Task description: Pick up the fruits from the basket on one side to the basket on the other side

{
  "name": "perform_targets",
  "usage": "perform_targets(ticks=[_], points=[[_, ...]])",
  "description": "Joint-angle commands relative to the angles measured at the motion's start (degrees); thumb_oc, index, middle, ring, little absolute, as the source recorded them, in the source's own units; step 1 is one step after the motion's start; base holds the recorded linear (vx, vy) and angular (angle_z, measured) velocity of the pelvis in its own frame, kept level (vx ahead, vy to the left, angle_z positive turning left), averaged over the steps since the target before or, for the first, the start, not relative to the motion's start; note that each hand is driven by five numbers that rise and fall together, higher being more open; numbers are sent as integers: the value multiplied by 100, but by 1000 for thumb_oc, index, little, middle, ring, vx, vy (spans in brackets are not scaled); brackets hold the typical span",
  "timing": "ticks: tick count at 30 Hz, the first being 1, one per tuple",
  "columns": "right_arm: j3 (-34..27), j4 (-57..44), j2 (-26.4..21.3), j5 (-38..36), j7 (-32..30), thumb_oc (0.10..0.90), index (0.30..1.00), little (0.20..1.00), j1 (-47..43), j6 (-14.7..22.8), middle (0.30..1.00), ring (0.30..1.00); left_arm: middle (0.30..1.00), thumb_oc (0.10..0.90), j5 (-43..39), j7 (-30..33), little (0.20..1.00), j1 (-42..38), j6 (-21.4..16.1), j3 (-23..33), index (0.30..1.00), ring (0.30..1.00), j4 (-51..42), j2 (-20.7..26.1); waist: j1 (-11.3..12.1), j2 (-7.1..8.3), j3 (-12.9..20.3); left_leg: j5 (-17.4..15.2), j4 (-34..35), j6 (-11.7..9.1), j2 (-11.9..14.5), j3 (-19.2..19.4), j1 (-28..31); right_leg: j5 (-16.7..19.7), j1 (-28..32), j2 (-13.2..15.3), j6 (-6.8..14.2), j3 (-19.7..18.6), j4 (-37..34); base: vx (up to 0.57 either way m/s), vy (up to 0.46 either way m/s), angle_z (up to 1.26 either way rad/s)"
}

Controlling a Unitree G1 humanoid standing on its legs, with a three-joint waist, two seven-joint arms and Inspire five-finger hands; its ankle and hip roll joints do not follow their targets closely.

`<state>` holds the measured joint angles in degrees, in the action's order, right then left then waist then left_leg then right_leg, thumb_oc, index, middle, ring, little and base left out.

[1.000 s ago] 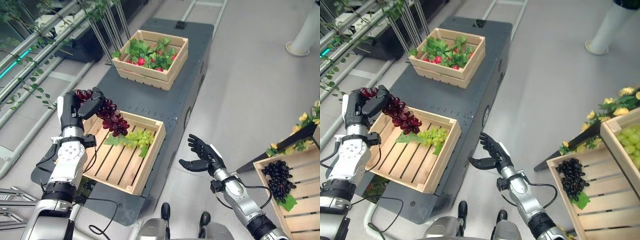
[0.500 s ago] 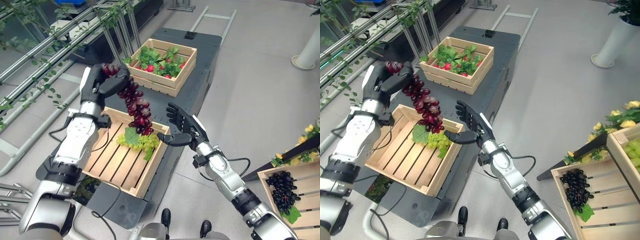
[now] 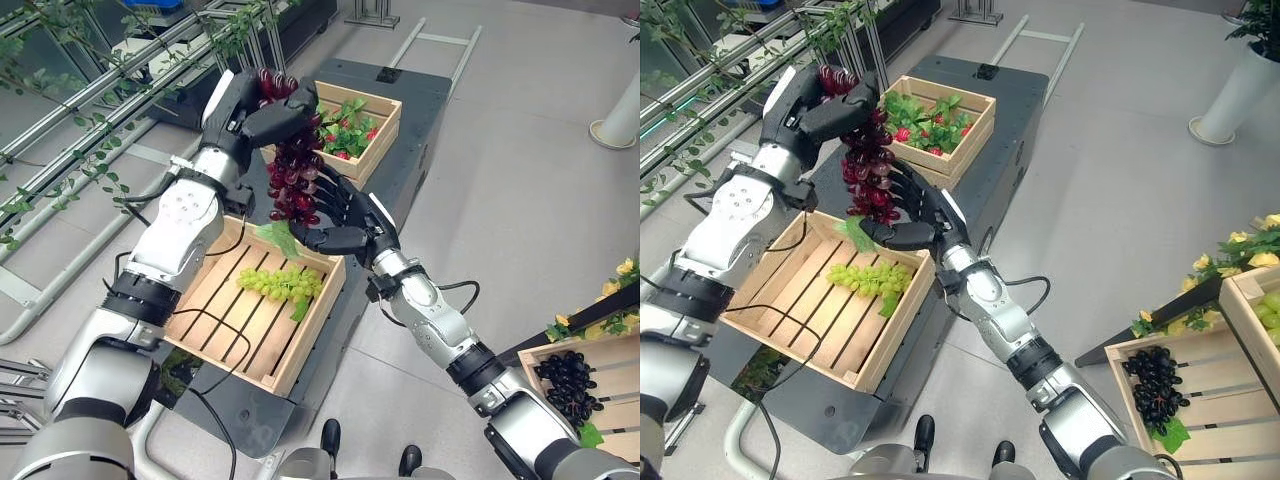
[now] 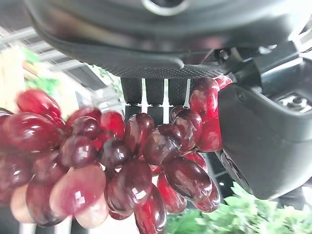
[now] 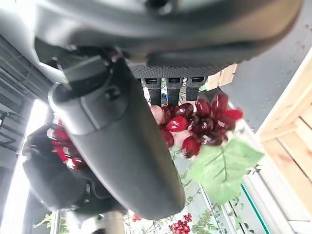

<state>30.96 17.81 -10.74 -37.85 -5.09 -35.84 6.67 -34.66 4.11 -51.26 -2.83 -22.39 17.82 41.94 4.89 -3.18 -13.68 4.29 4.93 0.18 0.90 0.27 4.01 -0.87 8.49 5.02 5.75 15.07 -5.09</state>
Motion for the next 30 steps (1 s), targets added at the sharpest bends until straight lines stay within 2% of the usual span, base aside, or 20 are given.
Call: perform_targets(ticks=[1,6,13,20,30], points=[[102,144,632,-206,-214,800,900,900,-523,658,900,900,300,400,-130,76,300,-1103,-433,-171,300,300,172,-228,123,-19,1311,-338,7,-82,-195,-172,-10,139,-61,99,-283,125,9,0,0,0],[14,53,671,-232,-465,800,900,900,-970,664,900,900,300,400,-130,-197,300,-1216,-260,-305,300,300,141,-369,128,6,1345,-353,7,-73,-207,-195,2,148,-68,98,-278,90,9,0,0,0],[5,100,605,-270,-574,800,900,900,-1295,559,900,900,300,400,-198,-451,300,-1318,-222,-418,300,300,191,-488,115,29,1404,-354,7,-70,-203,-175,16,156,-71,99,-268,63,9,0,0,0],[-45,269,592,-584,-786,800,900,900,-1599,764,900,900,300,400,-207,-675,300,-1431,-56,-581,300,300,134,-578,134,49,1413,-353,7,-79,-193,-174,33,159,-51,95,-276,82,9,0,0,0],[120,555,637,-874,-591,800,900,900,-1639,571,900,900,300,400,-625,-825,300,-1477,-133,-623,300,300,47,-625,176,73,1458,-342,7,-89,-192,-209,39,151,-30,108,-272,118,9,0,0,0]])
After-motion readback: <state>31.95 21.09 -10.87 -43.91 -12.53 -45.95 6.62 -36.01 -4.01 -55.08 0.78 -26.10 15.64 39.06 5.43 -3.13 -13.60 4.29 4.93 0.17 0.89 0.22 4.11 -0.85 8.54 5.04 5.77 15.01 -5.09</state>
